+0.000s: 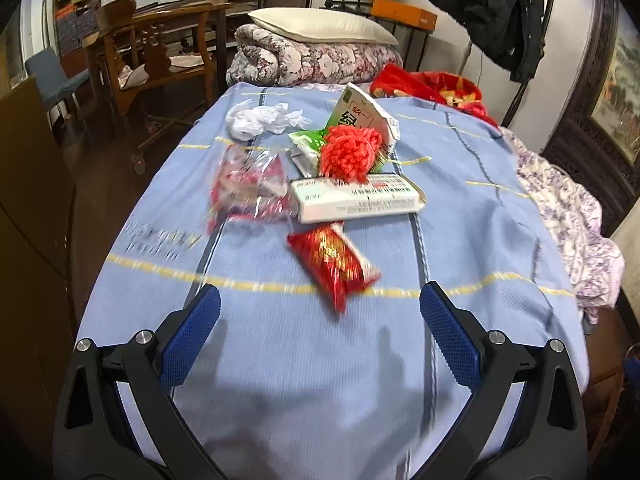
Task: Collect trash
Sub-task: 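Move both tools back over the bed toward the remaining trash, then grasp the red snack packet with the left tool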
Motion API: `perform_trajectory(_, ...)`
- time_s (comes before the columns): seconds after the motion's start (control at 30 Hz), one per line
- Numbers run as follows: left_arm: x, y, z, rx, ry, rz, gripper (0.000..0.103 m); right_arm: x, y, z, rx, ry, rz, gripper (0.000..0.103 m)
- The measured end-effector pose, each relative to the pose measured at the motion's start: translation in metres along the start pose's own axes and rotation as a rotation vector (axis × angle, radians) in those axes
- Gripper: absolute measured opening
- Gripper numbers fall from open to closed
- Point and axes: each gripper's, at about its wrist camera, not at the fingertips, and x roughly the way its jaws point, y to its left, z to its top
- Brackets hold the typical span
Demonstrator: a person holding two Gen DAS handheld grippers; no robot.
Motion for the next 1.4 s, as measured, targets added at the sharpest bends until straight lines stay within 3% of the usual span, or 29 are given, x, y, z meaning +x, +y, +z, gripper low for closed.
perform_trajectory(0.33, 0.047, -0.006, 0.019, 0.019, 0.048, 0.033, 0.095, 0.016, -0.014, 0.010, 0.027, 0.024, -0.033, 0.080)
perform_trajectory(0.4, 0.048, -0.006, 0.018, 0.040, 0.031, 0.044, 0.086, 0.020, -0.014, 0.012, 0.029, 0.032, -0.036, 0.080)
perform_trajectory(0.47, 0.048, -0.005, 0.015, 0.060, 0.025, 0.030, 0.056, 0.023, -0.011, 0.014, 0.027, 0.038, -0.035, 0.080)
perform_trajectory(0.57, 0.042, 0.011, 0.008, 0.038, 0.023, -0.016, 0.035, 0.029, -0.004, 0.017, 0.013, 0.044, -0.029, 0.080)
perform_trajectory(0.77, 0.014, 0.046, -0.020, 0.015, 0.007, -0.050, 0.035, 0.050, 0.018, 0.024, -0.026, 0.073, 0.008, 0.080)
perform_trajectory(1.0, 0.002, 0.057, -0.034, 0.049, -0.026, -0.056, 0.036, 0.088, 0.063, 0.047, -0.125, 0.081, 0.061, 0.080)
perform_trajectory(1.23, 0.005, 0.058, -0.040, 0.047, -0.083, -0.125, 0.062, 0.146, 0.093, 0.094, -0.181, 0.079, 0.114, 0.079)
perform_trajectory(1.33, 0.006, 0.051, -0.043, 0.070, -0.102, -0.118, 0.069, 0.187, 0.101, 0.115, -0.195, 0.102, 0.105, 0.068)
perform_trajectory(1.4, 0.006, 0.047, -0.045, 0.085, -0.111, -0.115, 0.073, 0.206, 0.104, 0.120, -0.191, 0.128, 0.112, 0.055)
